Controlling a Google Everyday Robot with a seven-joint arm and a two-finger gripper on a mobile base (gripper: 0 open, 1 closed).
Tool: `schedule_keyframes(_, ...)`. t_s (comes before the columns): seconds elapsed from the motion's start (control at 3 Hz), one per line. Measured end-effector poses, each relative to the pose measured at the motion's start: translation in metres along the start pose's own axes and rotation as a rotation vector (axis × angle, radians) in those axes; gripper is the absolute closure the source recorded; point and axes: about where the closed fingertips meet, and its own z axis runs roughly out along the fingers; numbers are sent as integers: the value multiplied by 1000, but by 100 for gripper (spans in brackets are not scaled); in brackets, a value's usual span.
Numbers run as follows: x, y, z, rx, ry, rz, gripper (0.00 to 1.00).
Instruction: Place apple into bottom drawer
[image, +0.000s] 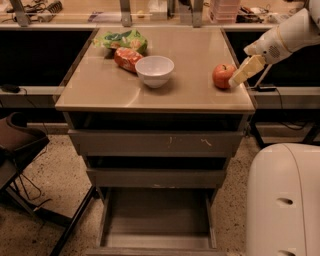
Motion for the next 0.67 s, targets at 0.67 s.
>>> schedule_keyframes(0.67,-2,4,18,-34,-1,-1,0)
